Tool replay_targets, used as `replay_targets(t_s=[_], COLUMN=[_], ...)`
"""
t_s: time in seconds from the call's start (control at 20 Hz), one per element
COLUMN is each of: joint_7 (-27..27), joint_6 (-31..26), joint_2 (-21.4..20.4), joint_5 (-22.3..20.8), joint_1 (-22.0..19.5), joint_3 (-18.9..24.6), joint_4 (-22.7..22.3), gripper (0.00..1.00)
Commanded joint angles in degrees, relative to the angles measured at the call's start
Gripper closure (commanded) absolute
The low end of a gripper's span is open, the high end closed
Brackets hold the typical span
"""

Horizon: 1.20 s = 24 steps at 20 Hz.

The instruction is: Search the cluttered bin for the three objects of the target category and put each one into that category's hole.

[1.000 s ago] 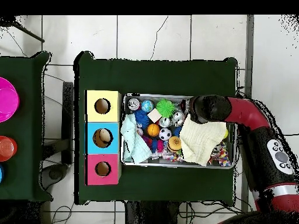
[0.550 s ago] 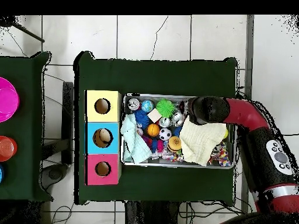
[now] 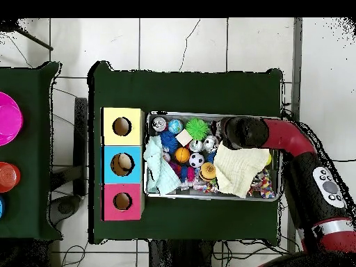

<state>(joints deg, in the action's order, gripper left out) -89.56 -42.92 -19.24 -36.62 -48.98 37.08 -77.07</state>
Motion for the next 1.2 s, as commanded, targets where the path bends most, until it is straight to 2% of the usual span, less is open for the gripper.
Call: replay_targets(t_s=[0.05,0.4,0.45,0.55,0.7,0.75,1.2], joint_7=[10.1,16.0,15.0,12.2,11.3,10.6,6.1], joint_6=[4.7,5.1,4.6,8.6,8.6,9.0,5.9], joint_2=[6.1,11.9,12.2,12.3,13.1,13.2,9.9], joint_5=[-5.0,-5.1,-4.7,-5.6,-4.7,-4.6,-4.4], joint_1=[0.8,0.3,0.8,0.7,0.3,0.2,3.8], joint_3=[-0.6,1.7,1.2,0.9,0.9,0.7,-2.8], joint_4=[-4.6,0.4,0.6,-0.8,-1.2,-1.5,-1.6], gripper=[0.0,0.0,0.0,0.0,0.0,1.0,1.0])
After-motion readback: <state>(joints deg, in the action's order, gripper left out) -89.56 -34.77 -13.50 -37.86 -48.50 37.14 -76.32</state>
